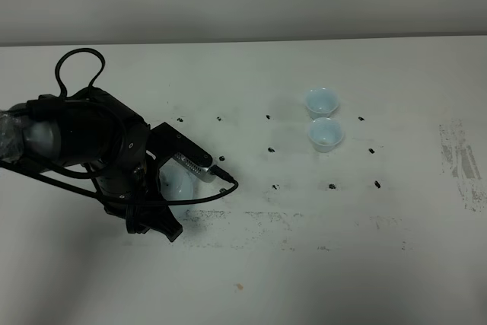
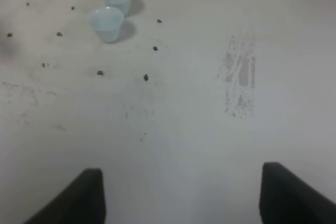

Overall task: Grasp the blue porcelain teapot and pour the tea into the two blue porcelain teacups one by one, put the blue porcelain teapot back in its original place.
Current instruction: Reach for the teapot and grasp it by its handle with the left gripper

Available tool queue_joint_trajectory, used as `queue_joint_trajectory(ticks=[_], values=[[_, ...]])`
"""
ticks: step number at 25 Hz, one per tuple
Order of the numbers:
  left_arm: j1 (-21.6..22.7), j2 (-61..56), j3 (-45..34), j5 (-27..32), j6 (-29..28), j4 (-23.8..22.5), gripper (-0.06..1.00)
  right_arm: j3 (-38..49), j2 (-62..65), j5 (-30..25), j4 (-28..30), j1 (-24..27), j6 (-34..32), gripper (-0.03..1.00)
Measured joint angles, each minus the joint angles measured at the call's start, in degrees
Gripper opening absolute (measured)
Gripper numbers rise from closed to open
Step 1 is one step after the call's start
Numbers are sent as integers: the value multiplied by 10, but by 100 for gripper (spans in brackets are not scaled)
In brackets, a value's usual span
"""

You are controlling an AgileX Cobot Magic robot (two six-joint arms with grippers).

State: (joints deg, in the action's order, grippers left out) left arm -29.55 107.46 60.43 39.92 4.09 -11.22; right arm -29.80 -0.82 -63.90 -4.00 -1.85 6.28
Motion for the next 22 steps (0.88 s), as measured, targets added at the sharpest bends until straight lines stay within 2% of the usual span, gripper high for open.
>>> queue_joint_trajectory(ticks=[22], values=[[0,0,0,0,3,1,36,0,0,0,0,0,0,59]])
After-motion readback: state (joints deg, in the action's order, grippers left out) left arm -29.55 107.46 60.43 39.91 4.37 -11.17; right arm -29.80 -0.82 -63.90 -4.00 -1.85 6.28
